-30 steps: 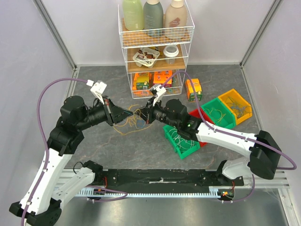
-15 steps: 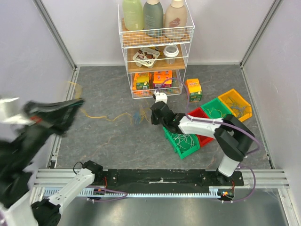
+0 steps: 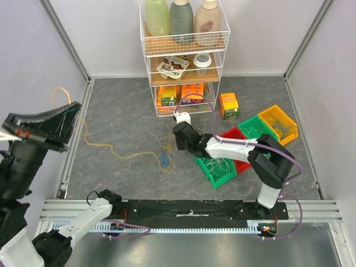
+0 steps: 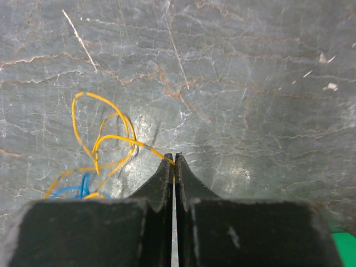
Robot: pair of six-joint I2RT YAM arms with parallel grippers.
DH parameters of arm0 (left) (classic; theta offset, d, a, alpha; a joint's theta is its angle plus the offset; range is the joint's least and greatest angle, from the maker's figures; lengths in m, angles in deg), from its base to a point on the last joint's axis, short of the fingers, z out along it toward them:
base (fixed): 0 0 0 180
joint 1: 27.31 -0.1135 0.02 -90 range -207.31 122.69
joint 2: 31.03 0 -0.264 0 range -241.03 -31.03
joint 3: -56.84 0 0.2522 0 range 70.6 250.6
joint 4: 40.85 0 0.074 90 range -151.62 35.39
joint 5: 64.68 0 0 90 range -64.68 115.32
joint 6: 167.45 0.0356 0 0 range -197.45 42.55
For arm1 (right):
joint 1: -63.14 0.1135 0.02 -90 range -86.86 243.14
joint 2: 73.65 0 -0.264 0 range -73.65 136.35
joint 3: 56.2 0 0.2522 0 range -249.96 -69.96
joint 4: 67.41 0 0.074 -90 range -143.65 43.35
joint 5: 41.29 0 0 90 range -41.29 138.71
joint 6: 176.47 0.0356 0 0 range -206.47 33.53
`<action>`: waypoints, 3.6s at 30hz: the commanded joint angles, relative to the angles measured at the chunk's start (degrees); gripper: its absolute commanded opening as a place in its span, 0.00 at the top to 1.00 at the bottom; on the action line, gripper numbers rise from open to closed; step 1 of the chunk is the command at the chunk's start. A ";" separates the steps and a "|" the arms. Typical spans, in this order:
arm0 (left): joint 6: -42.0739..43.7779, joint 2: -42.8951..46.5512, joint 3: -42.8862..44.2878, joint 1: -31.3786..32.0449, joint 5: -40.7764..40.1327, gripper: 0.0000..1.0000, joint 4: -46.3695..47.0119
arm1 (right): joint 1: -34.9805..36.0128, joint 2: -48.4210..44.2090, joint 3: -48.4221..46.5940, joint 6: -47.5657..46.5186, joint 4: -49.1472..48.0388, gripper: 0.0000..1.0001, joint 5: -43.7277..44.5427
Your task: Untangle the cables
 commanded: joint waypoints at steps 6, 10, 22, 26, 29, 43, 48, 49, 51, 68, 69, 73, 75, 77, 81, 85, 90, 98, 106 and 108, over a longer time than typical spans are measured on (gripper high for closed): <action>-2.79 -3.83 10.45 0.10 0.19 0.98 16.49 | -0.12 3.47 -8.47 -7.78 5.94 0.94 8.49; -5.77 -7.35 12.94 0.01 2.92 0.98 17.46 | -0.13 1.38 -10.16 -10.68 8.94 0.64 5.16; -10.88 -7.62 -1.83 0.10 6.26 0.98 20.72 | 5.40 -23.06 -8.66 -22.91 13.43 0.03 -18.02; -10.97 -7.53 -2.89 0.10 6.53 0.98 20.98 | 8.04 -26.75 -3.76 -17.30 -5.48 0.02 -38.49; -11.32 -7.35 -2.89 0.10 6.87 0.98 20.89 | 9.98 -26.15 -3.30 -16.05 -11.79 0.02 -40.29; -11.15 -6.39 -2.36 0.27 6.97 0.98 20.54 | 13.23 -9.98 -7.43 -10.61 -21.28 0.36 -34.64; -6.85 -4.46 -6.13 0.18 3.55 0.98 18.26 | 14.03 -13.12 -19.36 -8.49 -12.00 1.00 -36.68; -5.70 -3.84 -8.14 0.10 2.32 0.98 17.73 | 14.03 -15.05 -22.34 -8.58 -10.41 1.00 -36.86; -3.68 -2.00 -13.06 0.01 -1.37 0.98 17.38 | 14.03 -17.78 -28.85 -8.75 -6.99 1.00 -35.38; -6.31 5.39 -37.95 0.10 5.12 0.98 16.33 | 10.16 -17.36 -47.32 -12.71 5.87 1.00 -29.82; -6.57 5.48 -38.66 0.10 5.21 0.98 16.32 | 10.07 -16.92 -48.90 -13.15 5.78 1.00 -31.57; -7.45 6.27 -41.21 0.10 5.21 0.98 17.46 | 10.07 -16.39 -52.60 -14.73 6.56 1.00 -29.75; -7.45 6.36 -42.00 0.18 4.94 0.98 17.55 | 9.89 -15.95 -53.57 -15.43 7.88 1.00 -28.08; -7.36 6.27 -42.70 0.10 4.33 0.98 17.29 | 9.63 -15.60 -54.36 -15.52 8.59 1.00 -26.85; -7.89 3.99 -41.57 0.10 2.40 0.87 13.26 | 8.84 -16.04 -53.14 -16.75 10.34 1.00 -23.87; -7.80 2.75 -39.28 0.10 -4.69 0.38 6.41 | 5.25 -18.23 -48.14 -16.58 12.28 1.00 -20.70; -9.55 5.39 -40.68 0.10 -18.50 0.08 1.56 | -0.73 -21.39 -40.40 -14.56 12.90 1.00 -20.87; -5.88 8.64 -48.05 0.01 1.80 0.19 16.98 | -2.50 -20.96 -36.17 -12.19 13.42 1.00 -26.57; -7.72 1.18 -53.60 0.19 22.09 0.06 37.23 | -2.50 -19.82 -36.08 -2.45 12.11 1.00 -32.28; -5.09 0.74 -53.95 0.27 20.77 0.06 39.08 | -2.50 -19.03 -36.17 -0.07 11.32 1.00 -34.04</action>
